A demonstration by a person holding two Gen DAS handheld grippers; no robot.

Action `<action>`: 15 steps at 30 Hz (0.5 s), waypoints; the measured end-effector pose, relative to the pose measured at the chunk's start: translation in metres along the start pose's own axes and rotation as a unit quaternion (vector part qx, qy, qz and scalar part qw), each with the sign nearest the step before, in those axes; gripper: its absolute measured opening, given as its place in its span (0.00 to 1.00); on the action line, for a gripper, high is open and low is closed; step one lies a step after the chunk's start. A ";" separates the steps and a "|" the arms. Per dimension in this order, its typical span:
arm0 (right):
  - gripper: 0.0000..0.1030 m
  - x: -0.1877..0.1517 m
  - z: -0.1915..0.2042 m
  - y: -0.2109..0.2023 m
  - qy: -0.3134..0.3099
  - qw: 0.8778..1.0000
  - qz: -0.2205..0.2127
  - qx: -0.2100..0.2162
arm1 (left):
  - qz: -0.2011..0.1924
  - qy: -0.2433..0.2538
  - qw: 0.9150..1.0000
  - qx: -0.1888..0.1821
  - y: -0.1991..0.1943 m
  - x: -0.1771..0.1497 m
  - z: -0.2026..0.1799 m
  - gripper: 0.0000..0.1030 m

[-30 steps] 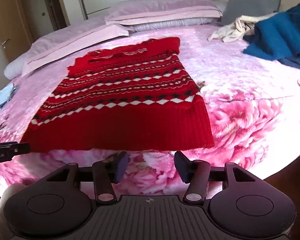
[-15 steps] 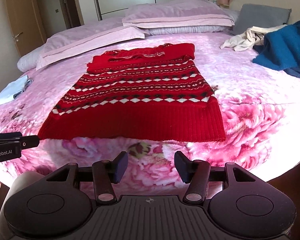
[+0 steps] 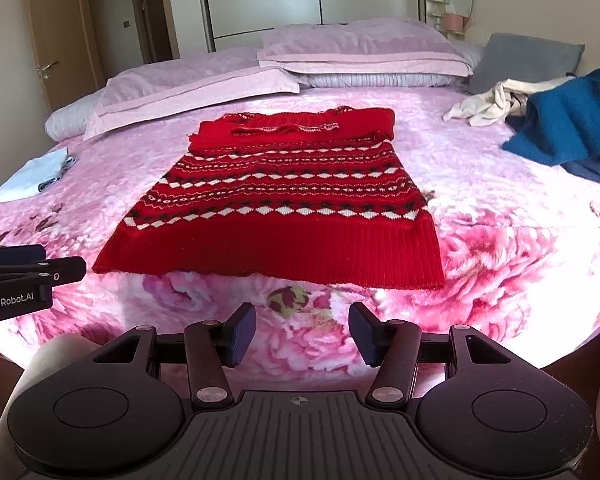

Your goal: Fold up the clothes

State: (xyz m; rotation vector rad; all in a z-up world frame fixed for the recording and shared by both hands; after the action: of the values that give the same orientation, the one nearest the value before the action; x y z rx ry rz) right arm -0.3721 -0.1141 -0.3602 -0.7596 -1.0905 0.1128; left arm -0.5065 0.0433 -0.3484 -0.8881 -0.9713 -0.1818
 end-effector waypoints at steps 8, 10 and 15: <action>0.54 0.001 0.004 -0.008 -0.009 1.000 -0.007 0.010 | -0.009 0.005 1.000 0.003 -0.008 0.002 -0.002 0.48; 0.54 0.001 0.003 -0.009 -0.009 1.000 -0.008 0.011 | -0.009 0.007 1.000 0.005 -0.009 0.002 -0.004 0.48; 0.54 0.002 0.001 -0.007 -0.008 1.000 -0.005 0.012 | -0.005 0.013 1.000 0.007 -0.006 0.003 -0.008 0.48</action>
State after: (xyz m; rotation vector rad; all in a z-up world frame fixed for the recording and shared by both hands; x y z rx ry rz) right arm -0.3738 -0.1183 -0.3547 -0.7327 -1.1066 0.1226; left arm -0.5025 0.0341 -0.3450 -0.8663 -0.9530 -0.1949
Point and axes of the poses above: each gripper's, at about its wrist camera, not at the fingertips, and y roughly the way its jaws point, z to its left, x to its top, the point moved 3 cm from there along y, roughly the way its jaws point, and after that the axes turned 12 degrees about x, right-handed, at the moved point
